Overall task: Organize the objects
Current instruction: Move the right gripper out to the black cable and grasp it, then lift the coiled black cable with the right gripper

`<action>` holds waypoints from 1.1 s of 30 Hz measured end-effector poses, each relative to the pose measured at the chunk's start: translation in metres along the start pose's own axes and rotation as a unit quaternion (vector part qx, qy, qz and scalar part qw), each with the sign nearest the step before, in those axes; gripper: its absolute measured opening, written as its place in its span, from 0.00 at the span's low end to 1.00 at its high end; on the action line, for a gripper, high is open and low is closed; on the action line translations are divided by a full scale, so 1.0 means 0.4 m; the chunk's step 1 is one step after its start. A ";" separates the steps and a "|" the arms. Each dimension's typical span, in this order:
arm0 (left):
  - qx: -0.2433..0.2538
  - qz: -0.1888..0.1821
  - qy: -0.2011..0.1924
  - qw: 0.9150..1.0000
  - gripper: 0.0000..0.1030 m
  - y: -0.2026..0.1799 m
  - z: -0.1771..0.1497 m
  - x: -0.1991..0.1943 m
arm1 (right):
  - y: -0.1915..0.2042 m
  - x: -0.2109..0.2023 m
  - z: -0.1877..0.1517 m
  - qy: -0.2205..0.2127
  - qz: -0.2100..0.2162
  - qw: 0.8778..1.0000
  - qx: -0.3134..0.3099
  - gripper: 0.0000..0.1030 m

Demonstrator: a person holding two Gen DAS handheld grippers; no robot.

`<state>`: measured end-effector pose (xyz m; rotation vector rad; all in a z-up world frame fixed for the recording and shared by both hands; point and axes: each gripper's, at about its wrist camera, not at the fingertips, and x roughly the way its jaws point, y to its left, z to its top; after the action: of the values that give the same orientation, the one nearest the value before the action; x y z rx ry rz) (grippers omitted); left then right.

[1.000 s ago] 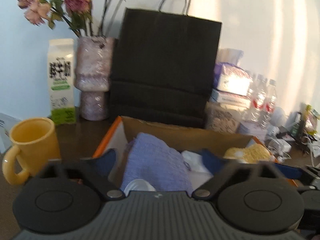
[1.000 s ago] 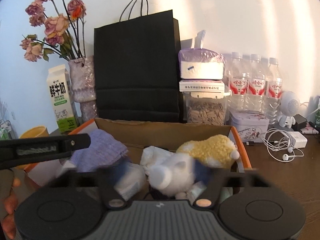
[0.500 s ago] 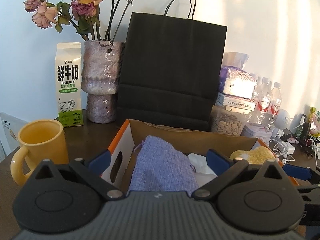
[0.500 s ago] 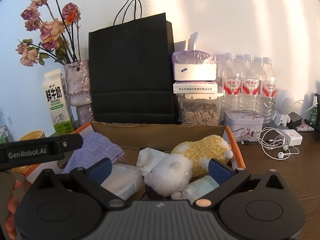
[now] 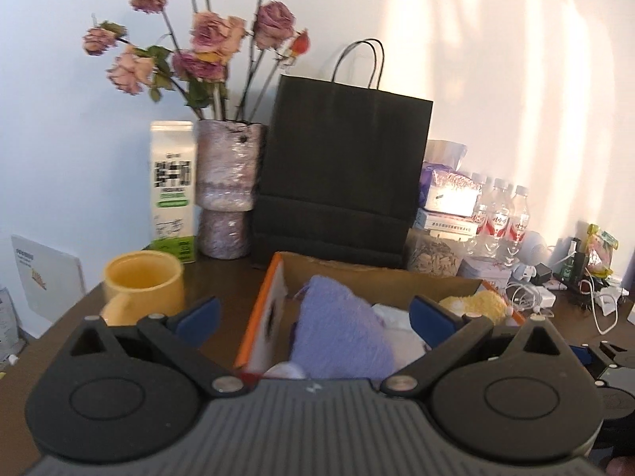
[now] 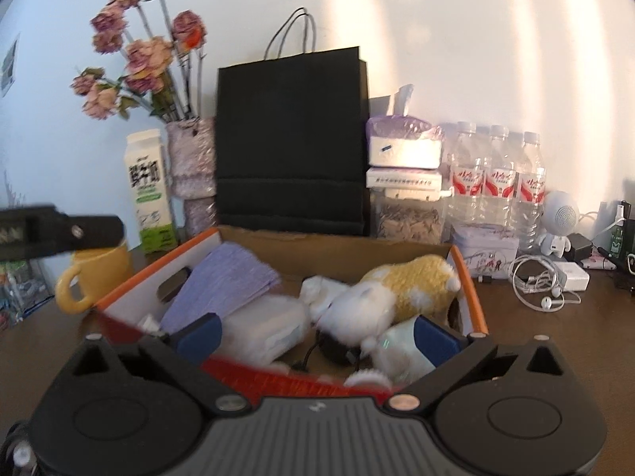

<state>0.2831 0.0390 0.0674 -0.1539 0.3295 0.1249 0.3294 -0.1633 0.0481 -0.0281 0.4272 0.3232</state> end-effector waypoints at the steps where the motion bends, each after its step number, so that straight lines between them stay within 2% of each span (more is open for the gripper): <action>1: 0.003 0.004 0.001 1.000 1.00 0.012 -0.007 -0.018 | 0.008 -0.011 -0.011 0.003 0.002 1.000 -0.003 1.00; 8: 0.018 0.045 0.031 0.998 1.00 0.122 -0.076 -0.125 | 0.087 -0.073 -0.074 0.024 0.032 0.999 -0.023 1.00; 15: 0.005 0.080 0.050 0.996 1.00 0.236 -0.137 -0.229 | 0.199 -0.124 -0.122 0.045 0.090 0.994 -0.041 1.00; 25: -0.023 0.107 0.068 0.992 1.00 0.363 -0.201 -0.351 | 0.391 -0.153 -0.161 0.086 0.203 0.972 -0.083 1.00; 30: -0.035 0.109 0.071 0.991 1.00 0.402 -0.219 -0.385 | 0.474 -0.121 -0.165 0.113 0.230 0.959 -0.120 1.00; 33: -0.042 0.113 0.073 0.990 1.00 0.425 -0.226 -0.398 | 0.496 -0.101 -0.175 0.130 0.227 0.955 -0.138 1.00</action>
<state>0.0802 0.1747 0.0135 -0.2101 0.4883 0.3526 0.2044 0.0060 0.0090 -0.2499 0.6486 0.8387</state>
